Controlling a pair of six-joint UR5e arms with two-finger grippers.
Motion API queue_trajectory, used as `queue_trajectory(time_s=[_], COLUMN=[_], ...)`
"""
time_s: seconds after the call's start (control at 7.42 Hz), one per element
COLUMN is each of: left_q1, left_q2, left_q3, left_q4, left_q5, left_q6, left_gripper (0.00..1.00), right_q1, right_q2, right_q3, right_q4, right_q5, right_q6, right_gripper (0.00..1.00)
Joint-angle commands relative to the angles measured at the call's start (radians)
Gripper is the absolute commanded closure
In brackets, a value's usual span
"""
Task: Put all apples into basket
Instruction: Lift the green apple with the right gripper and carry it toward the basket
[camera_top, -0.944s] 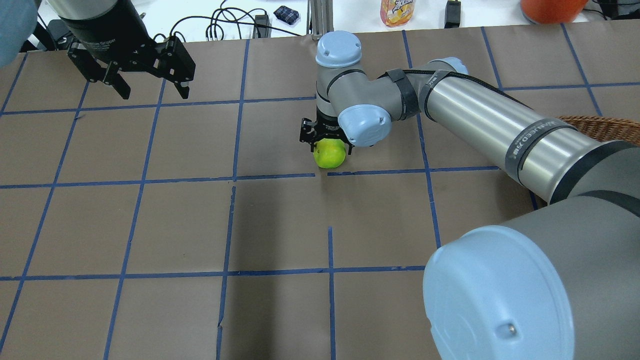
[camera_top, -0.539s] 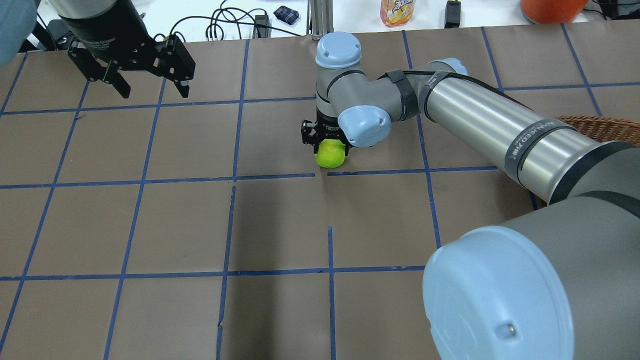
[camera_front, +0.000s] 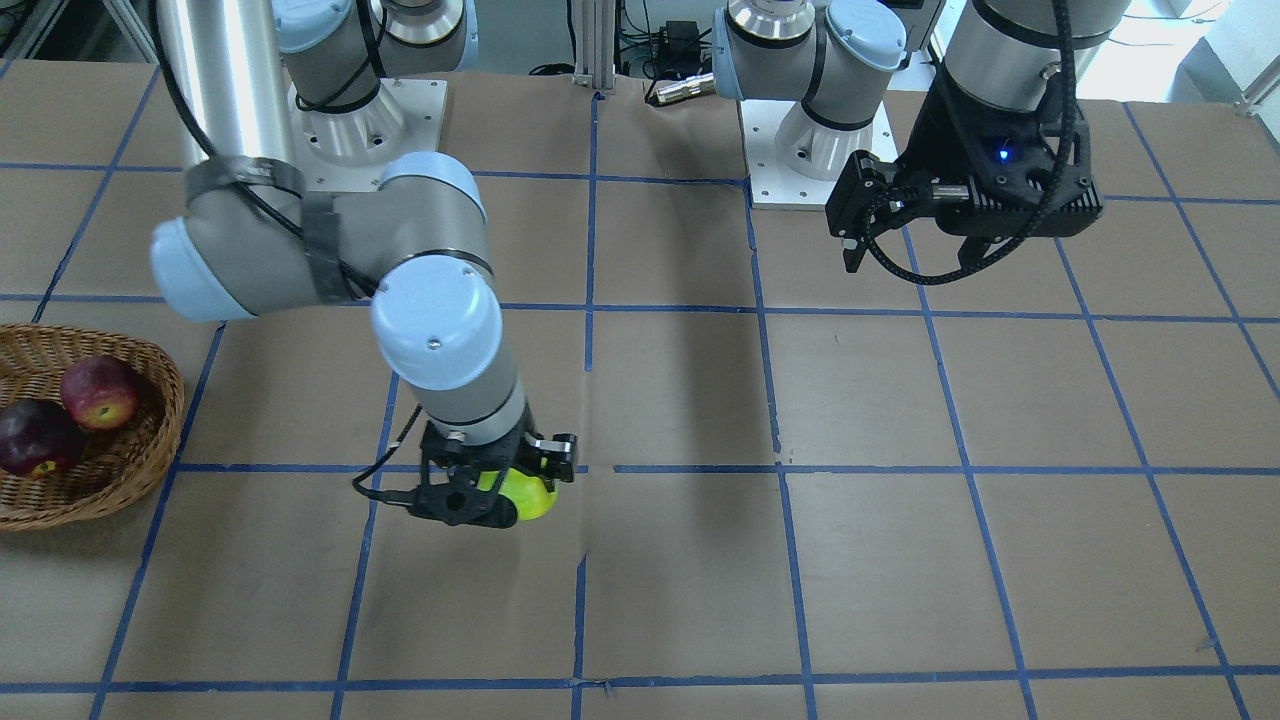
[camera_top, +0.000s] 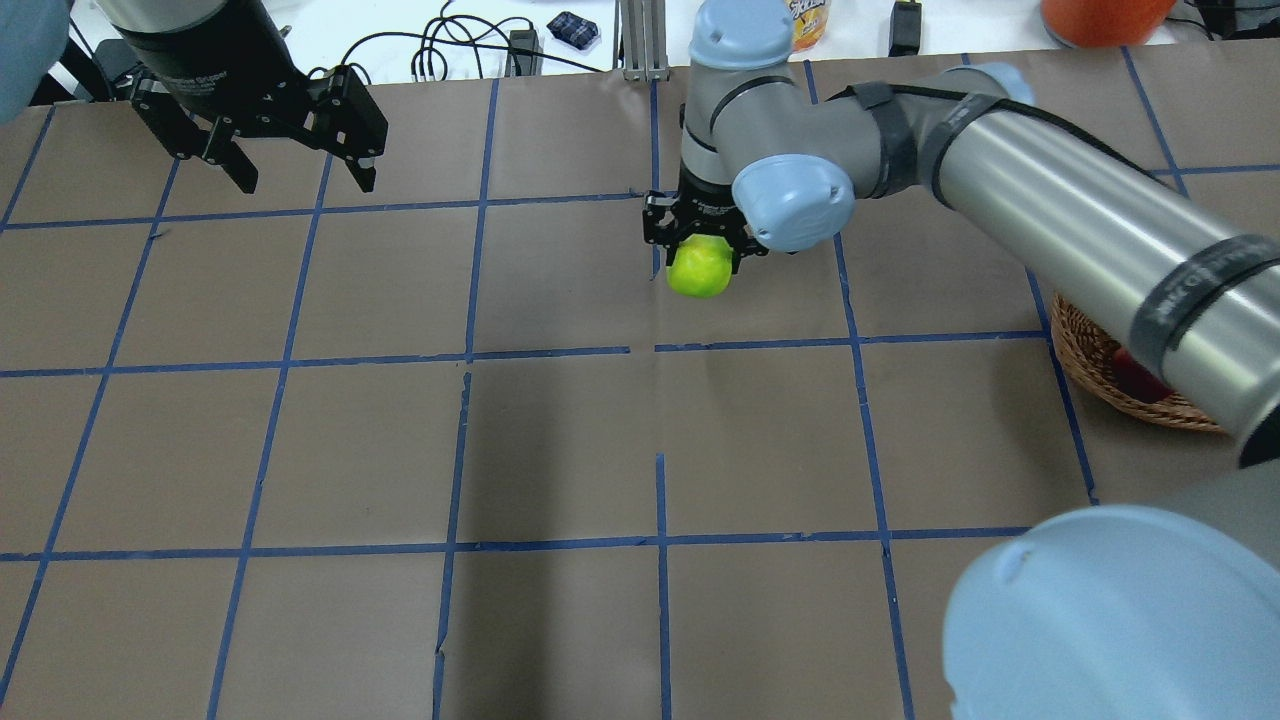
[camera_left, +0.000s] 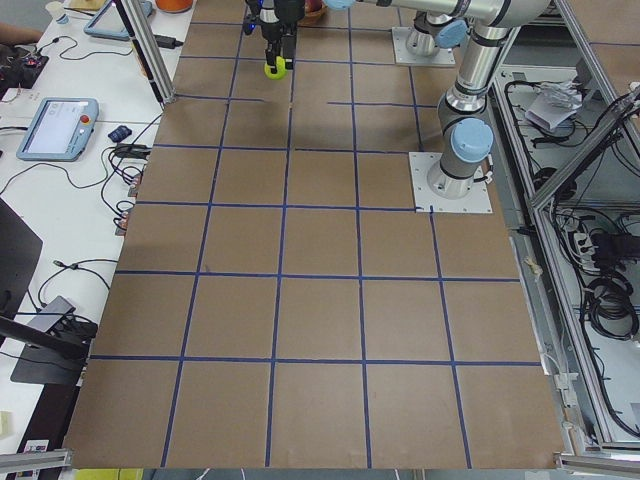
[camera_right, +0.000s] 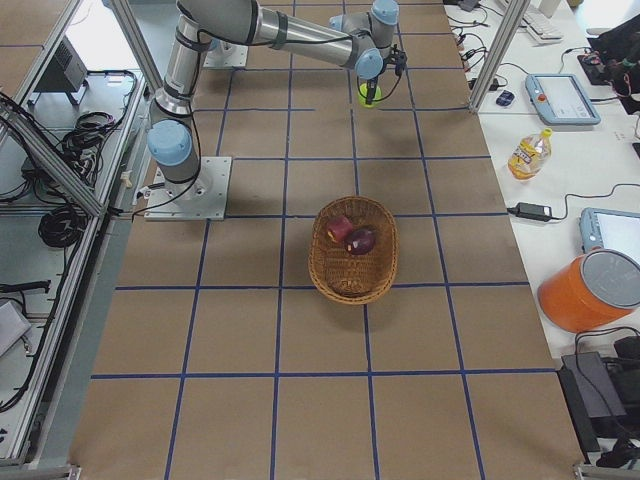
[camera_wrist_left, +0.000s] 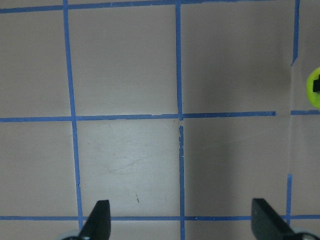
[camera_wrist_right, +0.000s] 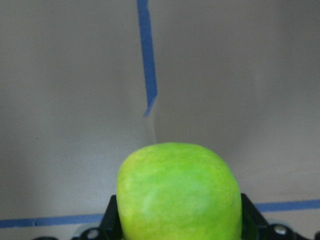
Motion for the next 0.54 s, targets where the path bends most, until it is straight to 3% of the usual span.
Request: queue_trajectory(time_s=[0.0,0.27,0.4], left_q1=[0.013,0.053,0.052], left_q2=[0.02,0.037,0.04], left_q3=[0.019,0.0,-0.02], left_q4=[0.015,-0.02,-0.022], left_q5=[-0.003,0.0,-0.004], left_q6=[0.001,0.001,0.001], left_gripper=[0.0,0.0,0.0], right_q1=[-0.195,-0.428,-0.529], right_q2=[-0.12,-0.232,-0.237], right_q3=[0.084,0.191,0.199], right_q4=[0.049,-0.003,-0.005], right_q5=[-0.093,-0.119,-0.113], right_q6=[-0.342,-0.598,-0.743], right_gripper=[0.42,0.42,0.42])
